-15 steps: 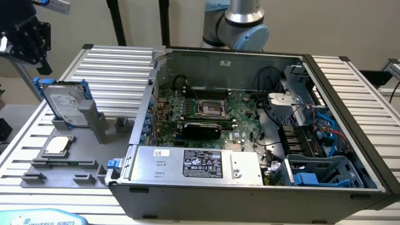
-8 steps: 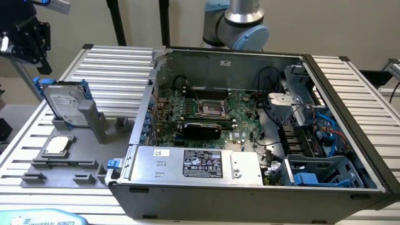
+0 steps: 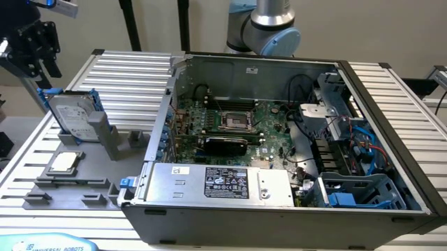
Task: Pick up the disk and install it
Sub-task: 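Pick up the disk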
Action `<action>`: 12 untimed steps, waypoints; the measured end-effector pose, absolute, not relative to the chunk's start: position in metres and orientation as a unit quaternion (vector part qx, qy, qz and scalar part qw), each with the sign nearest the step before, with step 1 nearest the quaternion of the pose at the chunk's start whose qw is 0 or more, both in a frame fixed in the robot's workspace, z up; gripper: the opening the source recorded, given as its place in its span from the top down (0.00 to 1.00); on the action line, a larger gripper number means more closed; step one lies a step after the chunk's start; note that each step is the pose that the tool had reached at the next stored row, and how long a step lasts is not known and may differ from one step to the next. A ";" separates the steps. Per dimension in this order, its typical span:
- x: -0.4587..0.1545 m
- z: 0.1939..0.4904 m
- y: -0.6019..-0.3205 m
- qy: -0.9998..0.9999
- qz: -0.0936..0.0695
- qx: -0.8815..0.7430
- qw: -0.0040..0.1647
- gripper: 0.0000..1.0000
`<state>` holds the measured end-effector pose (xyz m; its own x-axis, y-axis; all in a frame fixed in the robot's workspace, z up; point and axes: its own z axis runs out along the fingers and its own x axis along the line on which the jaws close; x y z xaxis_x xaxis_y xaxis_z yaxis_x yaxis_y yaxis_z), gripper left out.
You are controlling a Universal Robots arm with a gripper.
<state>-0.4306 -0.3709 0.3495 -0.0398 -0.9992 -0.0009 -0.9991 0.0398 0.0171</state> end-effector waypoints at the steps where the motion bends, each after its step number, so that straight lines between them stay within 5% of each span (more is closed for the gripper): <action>1: -0.431 0.349 -0.371 -0.721 -0.006 0.693 0.006 0.53; 3: -0.431 0.346 -0.371 -0.721 -0.006 0.693 0.006 0.46; 12: -0.433 0.330 -0.371 -0.721 -0.006 0.693 0.006 0.46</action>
<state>-0.4333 -0.3707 0.3298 -0.0398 -0.9992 0.0002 -0.9991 0.0398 0.0168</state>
